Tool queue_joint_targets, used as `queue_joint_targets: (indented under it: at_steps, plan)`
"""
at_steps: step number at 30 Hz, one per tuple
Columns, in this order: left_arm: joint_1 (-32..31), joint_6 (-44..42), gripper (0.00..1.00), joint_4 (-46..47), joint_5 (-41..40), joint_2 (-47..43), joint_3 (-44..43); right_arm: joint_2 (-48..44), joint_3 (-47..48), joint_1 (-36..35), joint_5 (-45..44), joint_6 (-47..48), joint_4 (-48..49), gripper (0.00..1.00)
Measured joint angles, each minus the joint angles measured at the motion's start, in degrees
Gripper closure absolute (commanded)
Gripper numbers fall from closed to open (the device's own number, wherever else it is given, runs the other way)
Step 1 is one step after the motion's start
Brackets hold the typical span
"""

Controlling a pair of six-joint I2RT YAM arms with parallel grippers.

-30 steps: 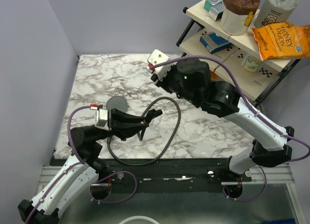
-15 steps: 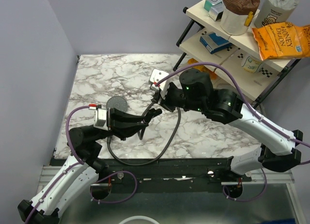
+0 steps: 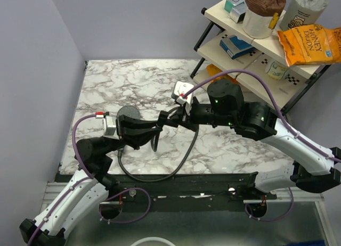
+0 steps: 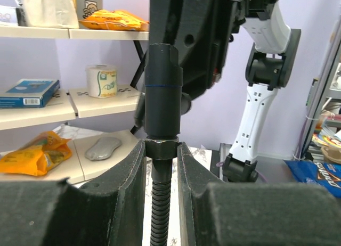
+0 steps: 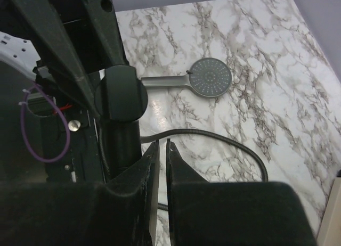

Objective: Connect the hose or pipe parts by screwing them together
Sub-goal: Install the adaptor on the pipeline.

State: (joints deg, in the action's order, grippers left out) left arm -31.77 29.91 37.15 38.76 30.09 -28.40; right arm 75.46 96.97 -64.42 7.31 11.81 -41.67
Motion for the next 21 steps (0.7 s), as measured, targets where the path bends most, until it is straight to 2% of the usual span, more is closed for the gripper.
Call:
queue_joint_targets:
  at_steps: [13,21]
  plan:
    - [0.2,-1.1,1.00,-0.5,-2.4,0.5,-0.1,-0.4,2.7,-1.6,6.2,-2.9,-1.2,0.89]
    - [0.2,-1.2,1.00,-1.1,-3.1,0.7,-0.1,3.4,4.0,-4.7,7.4,-3.1,0.7,0.90]
